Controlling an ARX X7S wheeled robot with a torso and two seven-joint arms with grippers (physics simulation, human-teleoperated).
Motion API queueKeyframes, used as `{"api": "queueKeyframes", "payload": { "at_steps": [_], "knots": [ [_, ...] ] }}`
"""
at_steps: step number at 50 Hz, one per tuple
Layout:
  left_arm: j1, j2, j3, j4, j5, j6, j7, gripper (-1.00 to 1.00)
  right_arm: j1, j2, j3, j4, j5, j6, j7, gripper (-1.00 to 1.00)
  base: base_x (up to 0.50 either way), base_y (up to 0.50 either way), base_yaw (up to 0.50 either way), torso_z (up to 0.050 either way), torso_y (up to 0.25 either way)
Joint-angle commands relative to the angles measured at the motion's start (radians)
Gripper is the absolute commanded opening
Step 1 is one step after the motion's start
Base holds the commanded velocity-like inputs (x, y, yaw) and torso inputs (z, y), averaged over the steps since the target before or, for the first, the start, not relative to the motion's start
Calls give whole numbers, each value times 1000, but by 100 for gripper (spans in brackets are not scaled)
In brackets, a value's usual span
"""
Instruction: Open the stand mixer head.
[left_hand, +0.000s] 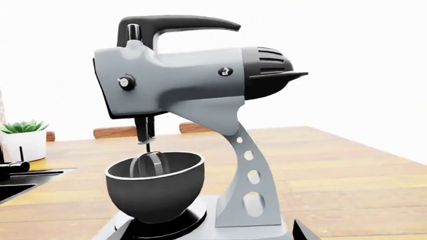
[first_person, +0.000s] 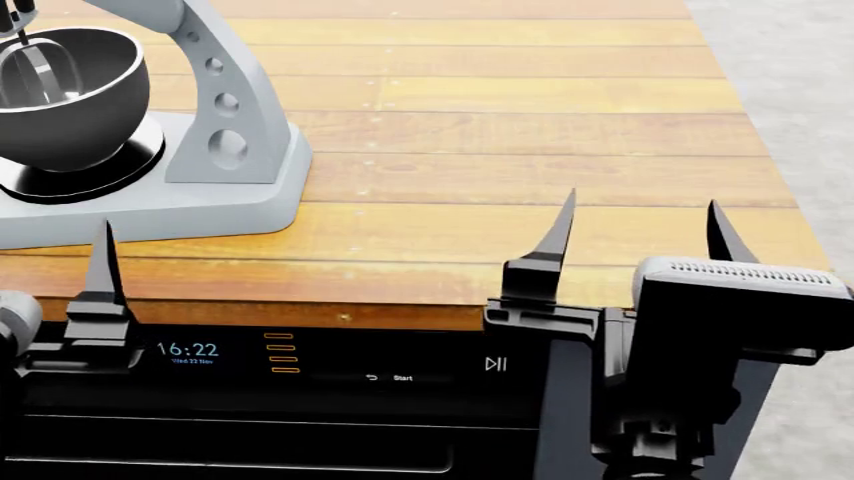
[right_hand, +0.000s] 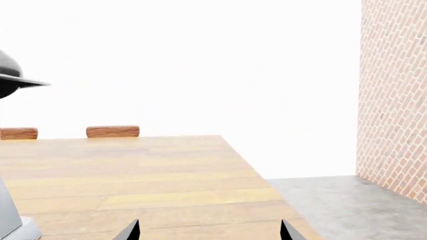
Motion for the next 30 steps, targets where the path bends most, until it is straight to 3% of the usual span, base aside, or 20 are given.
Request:
{"api": "queueKeyframes", "payload": {
  "at_steps": [1,30],
  "knots": [
    [-40,-13,-15,79,-18,-82,-10,100,43,13,0,-48,11,20,16,100,0,500,0,0,0],
    [-43,-21,-18,74,-32,-66,-33,100,40,34,-19,-46,29,22,45,100,0,500,0,0,0]
  ]
}}
